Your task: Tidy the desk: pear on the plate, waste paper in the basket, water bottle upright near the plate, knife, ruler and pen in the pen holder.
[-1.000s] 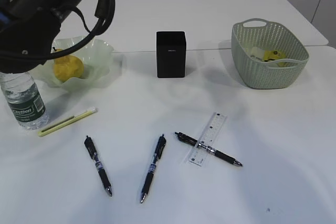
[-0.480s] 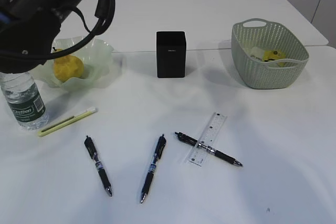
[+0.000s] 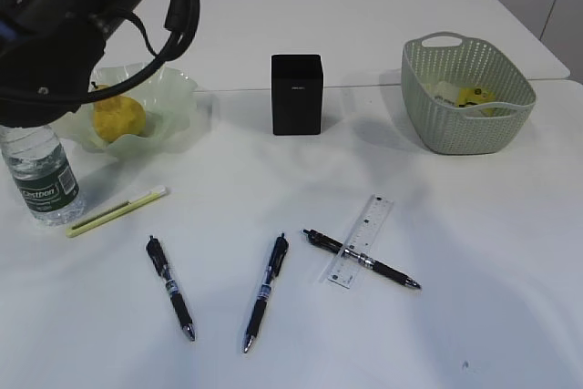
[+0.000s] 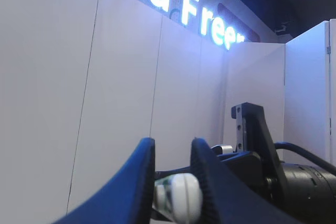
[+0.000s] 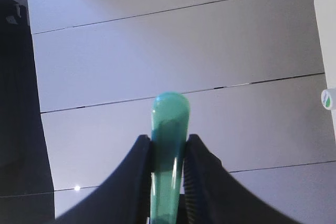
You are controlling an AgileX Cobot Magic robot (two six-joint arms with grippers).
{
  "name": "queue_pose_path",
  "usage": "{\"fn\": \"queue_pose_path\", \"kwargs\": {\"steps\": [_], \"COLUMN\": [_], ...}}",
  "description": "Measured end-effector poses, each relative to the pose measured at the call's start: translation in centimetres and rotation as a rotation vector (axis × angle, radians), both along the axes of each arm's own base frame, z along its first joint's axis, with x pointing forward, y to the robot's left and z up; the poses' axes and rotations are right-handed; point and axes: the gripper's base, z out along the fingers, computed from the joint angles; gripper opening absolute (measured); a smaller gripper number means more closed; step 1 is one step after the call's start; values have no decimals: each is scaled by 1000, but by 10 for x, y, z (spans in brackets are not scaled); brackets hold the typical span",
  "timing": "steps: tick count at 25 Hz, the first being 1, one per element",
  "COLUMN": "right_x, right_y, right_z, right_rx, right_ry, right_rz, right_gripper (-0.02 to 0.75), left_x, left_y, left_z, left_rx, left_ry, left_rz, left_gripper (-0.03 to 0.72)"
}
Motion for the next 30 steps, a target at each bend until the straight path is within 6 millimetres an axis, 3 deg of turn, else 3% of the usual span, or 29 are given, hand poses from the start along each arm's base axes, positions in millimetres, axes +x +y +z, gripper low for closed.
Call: {"fn": "queue_pose_path", "kwargs": {"steps": [30], "right_x": [0], "right_y": [0], "right_z": [0], "right_rx": [-1], "right_ry": [-4], "right_rz": [1], "right_gripper": [221], "left_x": [-1], "left_y": [-1], "left_z": [0], "left_rx": [14], "left_ry": [-9], "left_rz": [-10], "left_gripper": [132]}}
